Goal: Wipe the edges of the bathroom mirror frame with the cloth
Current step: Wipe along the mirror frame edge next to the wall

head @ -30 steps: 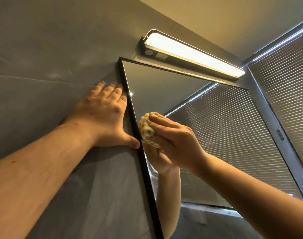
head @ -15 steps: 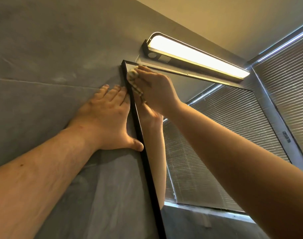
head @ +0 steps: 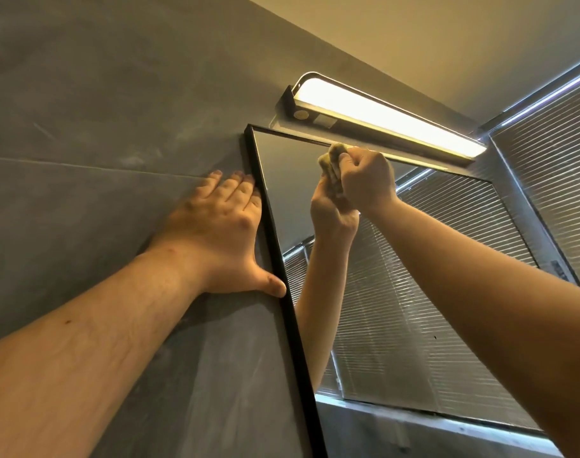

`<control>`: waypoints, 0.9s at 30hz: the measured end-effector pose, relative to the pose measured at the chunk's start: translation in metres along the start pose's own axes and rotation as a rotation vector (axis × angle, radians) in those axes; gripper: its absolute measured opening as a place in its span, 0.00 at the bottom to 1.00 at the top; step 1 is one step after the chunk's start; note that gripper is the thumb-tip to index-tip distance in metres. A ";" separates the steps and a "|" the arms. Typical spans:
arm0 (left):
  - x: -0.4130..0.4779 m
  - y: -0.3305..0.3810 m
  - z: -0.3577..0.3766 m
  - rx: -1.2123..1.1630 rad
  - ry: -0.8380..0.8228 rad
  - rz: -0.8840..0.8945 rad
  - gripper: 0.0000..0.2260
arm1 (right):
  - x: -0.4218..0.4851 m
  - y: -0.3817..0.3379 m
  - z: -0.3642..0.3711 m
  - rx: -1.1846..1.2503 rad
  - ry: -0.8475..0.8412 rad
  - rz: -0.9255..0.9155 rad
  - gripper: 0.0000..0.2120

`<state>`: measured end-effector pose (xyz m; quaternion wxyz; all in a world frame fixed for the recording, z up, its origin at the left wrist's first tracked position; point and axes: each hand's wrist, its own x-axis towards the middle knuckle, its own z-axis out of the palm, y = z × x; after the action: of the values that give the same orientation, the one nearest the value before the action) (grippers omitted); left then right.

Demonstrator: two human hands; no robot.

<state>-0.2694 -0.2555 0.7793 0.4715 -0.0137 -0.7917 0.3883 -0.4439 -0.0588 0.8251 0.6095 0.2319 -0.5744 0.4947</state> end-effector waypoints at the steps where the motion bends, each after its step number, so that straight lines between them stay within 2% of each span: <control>1: 0.000 0.000 0.000 0.003 0.001 0.000 0.65 | -0.002 -0.003 0.000 0.009 -0.010 -0.013 0.15; 5: 0.000 0.000 -0.003 0.006 -0.008 -0.002 0.65 | -0.010 -0.035 0.007 0.077 -0.077 -0.115 0.12; 11: -0.001 0.000 -0.003 -0.001 -0.002 -0.004 0.66 | -0.020 -0.096 0.023 0.149 -0.088 -0.410 0.12; 14: 0.000 0.000 -0.002 0.011 -0.013 -0.002 0.65 | -0.020 -0.089 0.025 0.161 -0.090 -0.430 0.14; 17: -0.001 0.000 -0.001 0.039 -0.015 0.005 0.65 | -0.006 -0.058 0.027 0.089 -0.034 -0.479 0.12; 20: -0.001 0.000 -0.002 0.019 -0.017 -0.001 0.65 | 0.003 -0.026 0.014 0.087 -0.021 -0.355 0.08; 24: 0.000 0.000 -0.001 -0.005 -0.010 -0.006 0.66 | 0.011 0.023 -0.004 -0.029 -0.007 -0.002 0.11; 27: 0.000 0.000 -0.002 -0.011 -0.008 -0.003 0.66 | 0.017 0.054 -0.016 -0.129 -0.055 0.207 0.17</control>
<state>-0.2681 -0.2543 0.7799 0.4687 -0.0134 -0.7958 0.3832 -0.4857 -0.0179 0.8218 0.5530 0.1453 -0.6423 0.5104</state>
